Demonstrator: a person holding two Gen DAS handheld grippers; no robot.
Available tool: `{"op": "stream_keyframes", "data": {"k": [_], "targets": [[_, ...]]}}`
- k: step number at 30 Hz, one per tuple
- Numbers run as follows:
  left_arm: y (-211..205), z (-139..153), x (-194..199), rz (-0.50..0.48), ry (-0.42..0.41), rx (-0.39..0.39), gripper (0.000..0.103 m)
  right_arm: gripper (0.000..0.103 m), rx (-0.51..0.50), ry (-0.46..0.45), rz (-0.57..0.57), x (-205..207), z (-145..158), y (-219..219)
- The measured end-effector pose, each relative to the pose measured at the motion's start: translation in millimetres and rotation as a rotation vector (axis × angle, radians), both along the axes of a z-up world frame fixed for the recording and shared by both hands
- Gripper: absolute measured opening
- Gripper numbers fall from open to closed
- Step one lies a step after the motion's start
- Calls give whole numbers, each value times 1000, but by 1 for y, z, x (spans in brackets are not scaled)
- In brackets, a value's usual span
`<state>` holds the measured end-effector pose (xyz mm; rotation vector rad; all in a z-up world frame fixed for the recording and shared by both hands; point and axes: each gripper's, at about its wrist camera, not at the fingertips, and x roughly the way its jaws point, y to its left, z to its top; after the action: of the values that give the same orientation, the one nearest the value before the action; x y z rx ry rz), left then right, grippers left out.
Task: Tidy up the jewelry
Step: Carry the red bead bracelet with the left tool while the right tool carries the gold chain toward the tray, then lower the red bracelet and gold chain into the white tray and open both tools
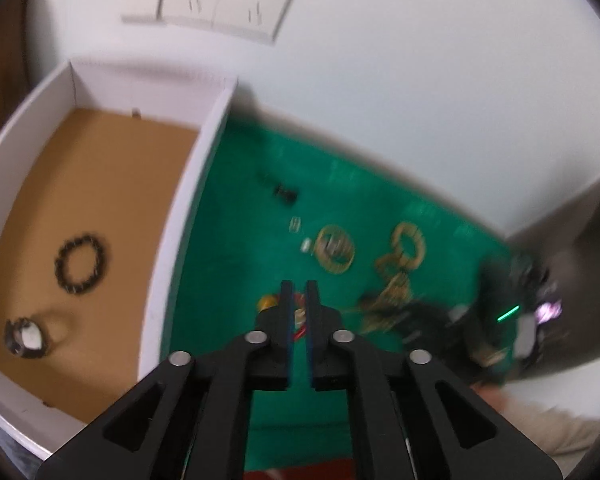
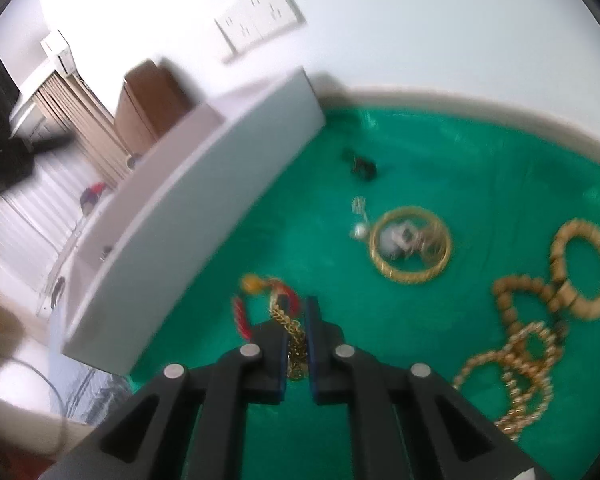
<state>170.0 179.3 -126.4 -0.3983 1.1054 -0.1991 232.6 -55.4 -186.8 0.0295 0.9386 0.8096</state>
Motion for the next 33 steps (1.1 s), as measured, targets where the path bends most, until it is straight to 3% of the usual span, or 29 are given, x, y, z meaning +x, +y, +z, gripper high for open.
{"op": "stream_keyframes", "data": {"k": [3,5,9,10,12,13,17,20,22,23,24,25,28,33], "targets": [[-8,-33,-1,-24,69,19,13,7,9,-41,1,-3,22,-2],[-11,-57,2,-24,116,19,16,7,-66,-70,-9,-2,27,-1],[-30,-84,2,-62,130,48,34,7,-43,-69,-38,1,41,-13],[-40,-86,1,-96,118,76,45,7,-48,-75,-40,0,43,-15],[-59,-91,4,-123,91,208,63,8,-48,-74,-49,0,51,-19],[-65,-94,7,-104,74,289,65,8,-40,-74,-51,1,55,-20],[-58,-119,27,-30,125,274,64,8,-19,-81,-42,-5,78,-23],[-65,-139,39,-27,153,354,63,8,-25,-40,-41,-4,93,-23],[-67,-148,40,-21,149,393,57,8,-47,-15,-42,-3,102,-21],[-69,-146,40,-25,129,402,48,8,-63,-10,-39,-3,108,-20],[-72,-145,39,-44,118,400,26,8,-73,-6,-36,-3,112,-19],[-77,-144,39,-68,112,399,16,8,-79,0,-33,-3,117,-19],[-83,-138,37,-86,91,406,15,8,-80,30,-17,-1,126,-17],[-70,-93,26,-31,47,278,15,8,-111,62,25,7,142,-7]]}}
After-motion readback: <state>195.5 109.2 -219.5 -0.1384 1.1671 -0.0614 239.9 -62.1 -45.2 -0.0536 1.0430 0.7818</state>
